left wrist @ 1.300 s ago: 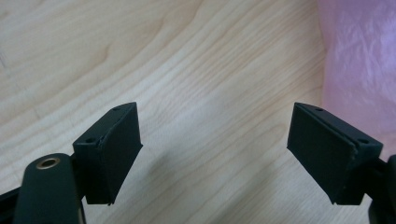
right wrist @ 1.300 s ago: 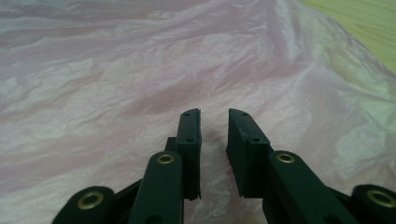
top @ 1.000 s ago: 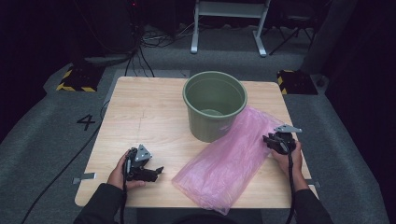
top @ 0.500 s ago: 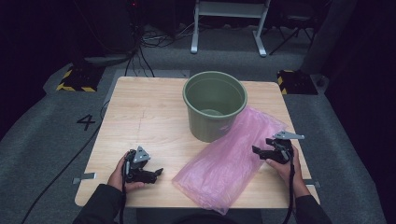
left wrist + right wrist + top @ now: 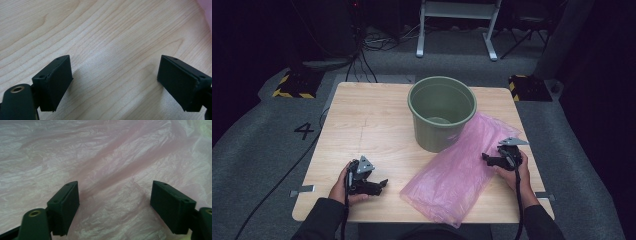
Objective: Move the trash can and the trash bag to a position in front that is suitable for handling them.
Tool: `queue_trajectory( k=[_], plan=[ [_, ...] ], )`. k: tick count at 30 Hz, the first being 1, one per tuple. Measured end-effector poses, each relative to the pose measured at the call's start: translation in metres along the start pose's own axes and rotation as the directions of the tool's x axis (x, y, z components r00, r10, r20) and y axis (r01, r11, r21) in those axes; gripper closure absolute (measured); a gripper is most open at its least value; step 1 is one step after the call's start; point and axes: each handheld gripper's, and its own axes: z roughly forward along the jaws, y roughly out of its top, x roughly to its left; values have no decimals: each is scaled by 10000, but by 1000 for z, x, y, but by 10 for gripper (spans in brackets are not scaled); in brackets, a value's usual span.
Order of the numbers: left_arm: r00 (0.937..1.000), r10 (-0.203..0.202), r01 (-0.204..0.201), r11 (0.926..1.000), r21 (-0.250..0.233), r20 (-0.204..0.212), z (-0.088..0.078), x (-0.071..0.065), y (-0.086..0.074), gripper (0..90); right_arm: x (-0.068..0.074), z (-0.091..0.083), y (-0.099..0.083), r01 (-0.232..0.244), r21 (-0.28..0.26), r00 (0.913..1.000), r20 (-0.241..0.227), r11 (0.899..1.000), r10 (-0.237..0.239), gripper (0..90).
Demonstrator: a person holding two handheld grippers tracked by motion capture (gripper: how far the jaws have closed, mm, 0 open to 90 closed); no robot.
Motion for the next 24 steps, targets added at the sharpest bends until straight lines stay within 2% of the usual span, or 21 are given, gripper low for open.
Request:
queue_trajectory(
  k=[3, 4, 6, 9, 11, 12, 15, 16, 19, 22, 23, 24],
  plan=[
    [10000, -26, 26, 10000, 1, -8, 1, 0, 0, 123, -2, 2, 3, -11, 48, 10000, -32, 10000, 11, 255],
    [10000, -11, 11, 10000, 14, -17, 1, 0, 1, 122, -6, 5, 7, -41, 101, 10000, 61, 9999, 40, 286],
    [10000, -12, 12, 10000, 20, -20, 1, 0, 1, 122, -9, 8, 9, 32, -25, 9999, 98, 10000, -32, 302],
    [10000, -60, 60, 10000, -6, -60, 2, -1, 2, 122, -14, 13, 13, 96, -64, 9999, -37, 9999, -96, 304],
    [10000, -35, 35, 10000, 3, -65, 2, -1, 2, 122, -20, 16, 18, 66, 99, 9999, 110, 9999, -67, 297],
    [10000, -26, 26, 10000, -13, -71, 3, -1, 3, 122, -25, 20, 21, 49, 113, 9999, 87, 9999, -50, 289],
    [10000, -34, 34, 10000, -17, -51, 3, -2, 3, 122, -30, 25, 25, 87, 70, 10000, 45, 9999, -87, 283],
    [10000, -49, 49, 10000, -11, -39, 4, -2, 3, 122, -31, 27, 26, 385, -91, 9991, 171, 9992, -384, 282],
    [10000, -48, 48, 10000, 5, -33, 4, -2, 4, 122, -29, 26, 27, 537, -103, 9981, 305, 9985, -534, 273],
    [10000, -42, 42, 10000, -5, -46, 4, -3, 4, 123, -27, 7, 29, 32, -530, 9998, -211, 9986, -43, 206],
    [10000, -42, 42, 10000, -5, -46, 4, -3, 4, 123, -27, 7, 29, 32, -530, 9998, -211, 9986, -43, 206],
    [10000, -37, 37, 10000, -15, -44, 4, -3, 3, 123, -26, -3, 27, -257, -704, 9977, -643, 9972, 212, 187]
  ],
)
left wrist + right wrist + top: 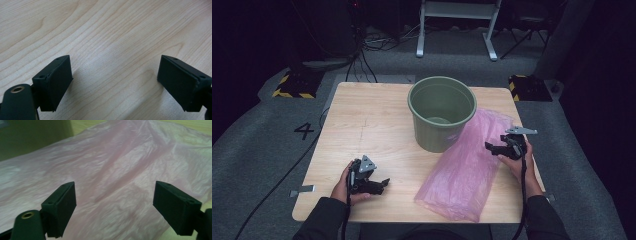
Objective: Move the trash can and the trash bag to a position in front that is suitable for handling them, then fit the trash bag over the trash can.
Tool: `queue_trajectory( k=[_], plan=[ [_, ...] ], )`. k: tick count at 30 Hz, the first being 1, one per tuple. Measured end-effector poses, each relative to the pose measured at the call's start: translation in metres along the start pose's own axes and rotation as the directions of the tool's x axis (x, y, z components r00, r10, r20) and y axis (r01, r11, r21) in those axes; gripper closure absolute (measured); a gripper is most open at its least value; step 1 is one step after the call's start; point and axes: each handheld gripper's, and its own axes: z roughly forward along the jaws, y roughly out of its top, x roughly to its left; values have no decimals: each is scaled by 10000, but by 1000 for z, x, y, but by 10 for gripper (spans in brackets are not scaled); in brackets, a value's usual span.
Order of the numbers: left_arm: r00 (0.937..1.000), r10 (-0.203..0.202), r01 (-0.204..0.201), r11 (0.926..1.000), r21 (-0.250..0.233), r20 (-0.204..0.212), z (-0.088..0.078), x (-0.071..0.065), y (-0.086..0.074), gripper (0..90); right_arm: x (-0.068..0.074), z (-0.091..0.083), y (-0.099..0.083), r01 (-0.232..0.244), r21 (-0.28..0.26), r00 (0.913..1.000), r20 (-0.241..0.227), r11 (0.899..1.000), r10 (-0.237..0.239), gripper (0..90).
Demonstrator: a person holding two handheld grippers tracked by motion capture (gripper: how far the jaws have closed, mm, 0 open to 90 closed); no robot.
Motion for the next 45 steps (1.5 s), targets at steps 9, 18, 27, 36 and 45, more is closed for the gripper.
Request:
queue_trajectory(
  k=[9, 18, 27, 36, 45],
  plan=[
    [10000, 1, -1, 10000, 6, 26, 0, 0, 0, 123, 4, 12, -15, -141, 1084, 9994, 319, 9940, 107, 165],
    [9999, 102, -101, 9999, -5, 114, 0, 1, 0, 123, 8, 13, -14, 30, 835, 9969, 776, 9965, -95, 440],
    [9998, 124, -124, 9999, 11, 131, 0, 1, 0, 123, 8, 14, -13, 115, 626, 9986, 501, 9980, -147, 786],
    [9998, 124, -124, 9999, 12, 130, 0, 1, 0, 123, 2, 14, -15, -75, 389, 9993, 376, 9992, 60, 900],
    [9998, 120, -119, 9999, -4, 137, 0, 1, 0, 121, 5, 0, -9, 60, -279, 9993, 359, 9996, -50, 900]
  ],
)
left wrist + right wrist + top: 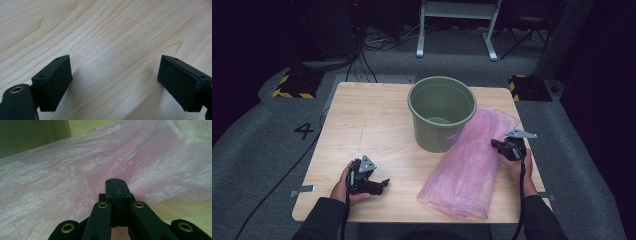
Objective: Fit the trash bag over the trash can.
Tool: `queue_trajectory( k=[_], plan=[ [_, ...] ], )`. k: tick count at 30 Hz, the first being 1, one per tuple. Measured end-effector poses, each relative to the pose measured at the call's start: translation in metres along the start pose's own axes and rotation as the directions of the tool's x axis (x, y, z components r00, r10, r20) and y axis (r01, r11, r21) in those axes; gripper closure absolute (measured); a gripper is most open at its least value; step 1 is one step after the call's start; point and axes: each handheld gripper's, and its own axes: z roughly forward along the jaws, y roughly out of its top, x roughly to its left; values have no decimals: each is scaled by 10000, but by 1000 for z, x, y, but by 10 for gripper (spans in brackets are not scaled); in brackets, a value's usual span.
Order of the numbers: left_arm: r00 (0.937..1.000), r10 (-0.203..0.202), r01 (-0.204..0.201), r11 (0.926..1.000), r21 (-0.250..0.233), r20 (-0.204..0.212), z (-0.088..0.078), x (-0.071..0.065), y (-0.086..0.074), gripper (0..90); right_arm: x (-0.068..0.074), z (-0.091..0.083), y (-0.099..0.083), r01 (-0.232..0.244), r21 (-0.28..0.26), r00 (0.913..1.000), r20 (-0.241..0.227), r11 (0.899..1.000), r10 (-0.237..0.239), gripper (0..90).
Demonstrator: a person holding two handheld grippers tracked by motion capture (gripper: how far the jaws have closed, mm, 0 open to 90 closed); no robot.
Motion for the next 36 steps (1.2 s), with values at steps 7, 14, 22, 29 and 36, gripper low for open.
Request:
queue_trajectory(
  k=[7, 14, 22, 29, 36],
  plan=[
    [10000, -15, 15, 10000, 17, 28, 1, 0, 1, 121, 4, -20, 7, 226, -995, 9995, 243, 9948, -203, 900],
    [9988, 437, -438, 9990, -37, -219, -1, -4, 3, 161, 14, -39, 13, 588, -1991, 9980, 342, 9782, -530, 900],
    [9978, 641, -638, 9978, -170, 142, 0, -15, 23, 169, 21, -72, 28, 838, -3144, 9965, 278, 9456, -790, 900],
    [9911, 1194, -1126, 9879, -1067, 591, -12, -26, 50, 161, 27, -86, 38, 1098, -3690, 9939, 362, 9229, -1038, 900],
    [9908, 969, -812, 9842, -1574, 942, -24, -26, 72, 165, 36, -106, 56, 1400, -4448, 9895, 300, 8846, -1415, 900]
  ],
)
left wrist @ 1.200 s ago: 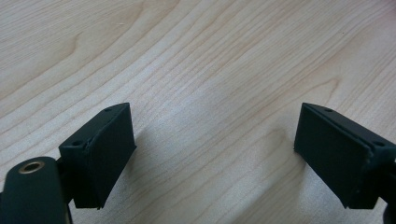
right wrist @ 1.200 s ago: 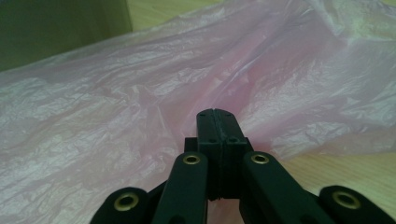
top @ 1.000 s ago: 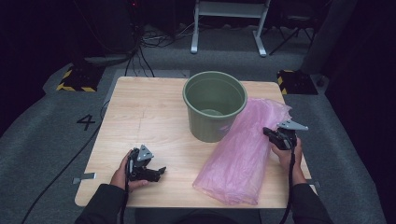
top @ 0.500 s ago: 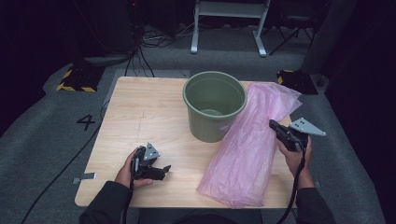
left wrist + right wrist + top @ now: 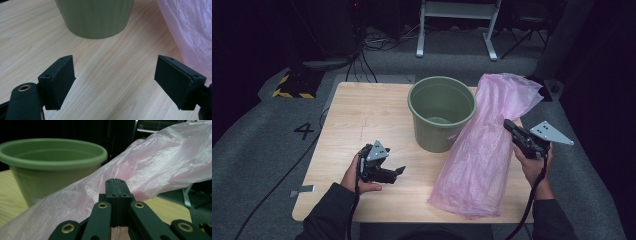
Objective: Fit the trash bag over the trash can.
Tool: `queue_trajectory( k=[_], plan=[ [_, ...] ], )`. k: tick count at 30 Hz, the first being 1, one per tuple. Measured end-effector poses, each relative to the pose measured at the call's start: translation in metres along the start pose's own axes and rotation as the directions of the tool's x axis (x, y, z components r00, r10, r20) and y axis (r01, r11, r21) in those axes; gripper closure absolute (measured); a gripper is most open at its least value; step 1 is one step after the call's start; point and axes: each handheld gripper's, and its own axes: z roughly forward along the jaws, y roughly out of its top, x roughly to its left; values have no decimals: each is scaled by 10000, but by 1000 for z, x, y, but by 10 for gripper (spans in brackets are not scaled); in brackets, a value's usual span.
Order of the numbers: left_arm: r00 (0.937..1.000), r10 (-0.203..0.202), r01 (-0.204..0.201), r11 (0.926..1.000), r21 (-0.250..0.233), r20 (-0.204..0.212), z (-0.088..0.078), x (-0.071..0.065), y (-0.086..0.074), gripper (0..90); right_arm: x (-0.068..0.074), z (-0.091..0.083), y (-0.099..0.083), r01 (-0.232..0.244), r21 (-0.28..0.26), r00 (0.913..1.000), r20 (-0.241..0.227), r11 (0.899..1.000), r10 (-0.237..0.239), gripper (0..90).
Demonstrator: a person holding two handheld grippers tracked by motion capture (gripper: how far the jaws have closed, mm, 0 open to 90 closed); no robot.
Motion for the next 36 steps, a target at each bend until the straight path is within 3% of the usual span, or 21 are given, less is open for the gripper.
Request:
queue_trajectory(
  k=[2, 5, 6, 8, 12, 13, 14, 16, 18, 19, 21, 23, 24, 26, 28, 29, 31, 32, 33, 35, 36],
  plan=[
    [9999, 83, -83, 10000, 15, -85, 0, -3, 2, 168, 4, -4, 8, 101, -362, 9995, -310, 9993, -113, 900],
    [9990, 455, -455, 9989, -86, -34, -5, -22, 12, 163, 14, -10, 20, 451, -700, 9972, -567, 9965, -491, 900],
    [9990, 455, -455, 9989, -86, -34, -5, -22, 12, 167, 16, -11, 22, 522, -786, 9964, -629, 9955, -572, 900],
    [9972, 415, -394, 9986, -339, 625, -5, -32, 19, 163, 21, -15, 28, 648, -934, 9948, -728, 9935, -717, 900],
    [9934, 450, -414, 9985, -358, 1054, 1, -43, 26, 163, 29, -20, 36, 904, -1185, 9899, -979, 9888, -1023, 900],
    [9885, 459, -423, 9987, -286, 1438, 8, -51, 31, 164, 35, -24, 41, 1170, -1378, 9856, -1054, 9835, -1320, 900],
    [9885, 459, -423, 9987, -286, 1438, 8, -51, 31, 164, 37, -25, 44, 1252, -1496, 9829, -1162, 9808, -1431, 900],
    [9793, 636, -597, 9979, -263, 1924, 23, -65, 36, 163, 42, -28, 48, 1446, -1655, 9784, -1229, 9755, -1659, 900],
    [9767, 595, -565, 9982, -205, 2061, 28, -68, 38, 170, 47, -30, 52, 1623, -1764, 9729, -1355, 9708, -1873, 900],
    [9627, 518, -516, 9986, -75, 2655, 42, -75, 42, 174, 49, -30, 53, 1787, -1822, 9690, -1376, 9669, -2050, 900],
    [9519, 595, -588, 9982, -113, 3005, 53, -81, 45, 178, 53, -30, 55, 1912, -1871, 9653, -1420, 9636, -2191, 900],
    [9485, 586, -605, 9982, -35, 3114, 63, -85, 48, 178, 54, -30, 55, 1951, -1933, 9628, -1493, 9615, -2254, 900],
    [9490, 581, -619, 9981, 24, 3099, 69, -88, 50, 178, 55, -31, 55, 1983, -1998, 9601, -1576, 9596, -2312, 900],
    [9572, 551, -627, 9979, 175, 2841, 85, -90, 54, 179, 57, -32, 56, 2087, -2045, 9556, -1654, 9563, -2439, 900],
    [9564, 463, -550, 9982, 223, 2884, 89, -90, 55, 182, 58, -32, 56, 2081, -2067, 9547, -1695, 9560, -2444, 900],
    [9605, 441, -527, 9983, 241, 2748, 95, -90, 56, 182, 58, -32, 56, 2086, -2105, 9534, -1738, 9551, -2465, 900],
    [9612, 603, -618, 9981, -29, 2692, 103, -90, 59, 236, 59, -32, 54, 2158, -2092, 9490, -1852, 9538, -2553, 900],
    [9612, 603, -618, 9981, -29, 2692, 103, -90, 59, 271, 59, -32, 54, 2157, -2113, 9479, -1890, 9533, -2564, 900],
    [9658, 890, -886, 9960, -127, 2433, 106, -89, 60, 353, 59, -32, 53, 2154, -2111, 9469, -1935, 9534, -2568, 900],
    [9725, 1020, -1025, 9947, -86, 2094, 109, -89, 62, 514, 59, -32, 51, 2129, -2155, 9455, -2004, 9530, -2565, 900],
    [9703, 1054, -1054, 9944, -117, 2178, 111, -88, 62, 582, 59, -33, 50, 2125, -2149, 9445, -2050, 9532, -2567, 900]
  ],
)
